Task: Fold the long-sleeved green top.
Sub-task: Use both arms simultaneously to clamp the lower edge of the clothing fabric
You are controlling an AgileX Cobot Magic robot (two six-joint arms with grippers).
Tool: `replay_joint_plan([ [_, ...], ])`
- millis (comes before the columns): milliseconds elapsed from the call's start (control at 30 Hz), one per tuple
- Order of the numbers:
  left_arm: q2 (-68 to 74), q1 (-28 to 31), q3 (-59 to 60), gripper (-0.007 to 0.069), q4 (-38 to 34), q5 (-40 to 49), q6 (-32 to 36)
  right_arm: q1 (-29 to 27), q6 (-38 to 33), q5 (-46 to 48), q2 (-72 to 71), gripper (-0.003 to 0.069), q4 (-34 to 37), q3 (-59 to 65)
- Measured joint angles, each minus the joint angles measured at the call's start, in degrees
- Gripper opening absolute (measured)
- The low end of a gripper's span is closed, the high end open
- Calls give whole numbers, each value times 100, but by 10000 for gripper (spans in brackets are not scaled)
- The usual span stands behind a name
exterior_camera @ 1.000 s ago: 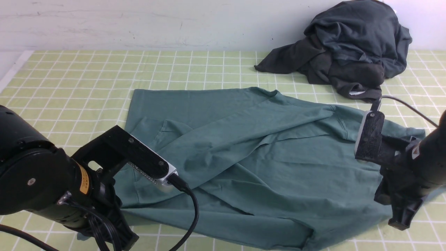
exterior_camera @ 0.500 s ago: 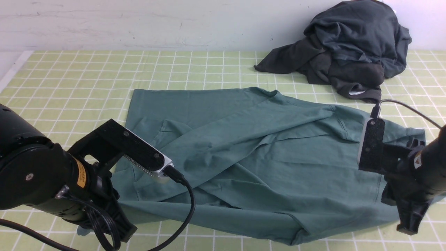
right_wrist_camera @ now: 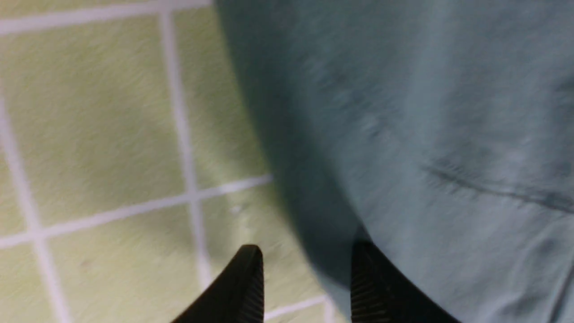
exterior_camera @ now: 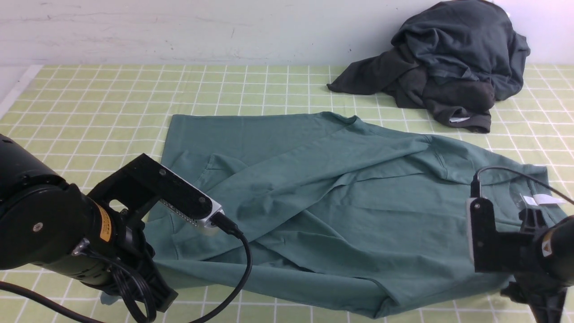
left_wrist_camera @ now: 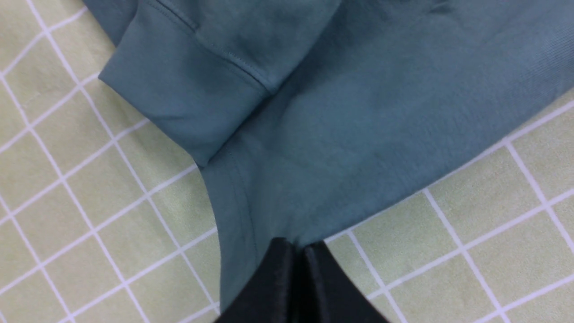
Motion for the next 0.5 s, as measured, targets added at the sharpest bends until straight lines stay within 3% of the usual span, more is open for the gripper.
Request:
replay_joint_plan([
  [133, 0, 0, 0, -2, -7, 0, 0, 0, 180, -464, 0, 253, 0, 3],
  [500, 0, 0, 0, -2, -13, -70, 0, 0, 204, 239, 233, 221, -19, 3],
])
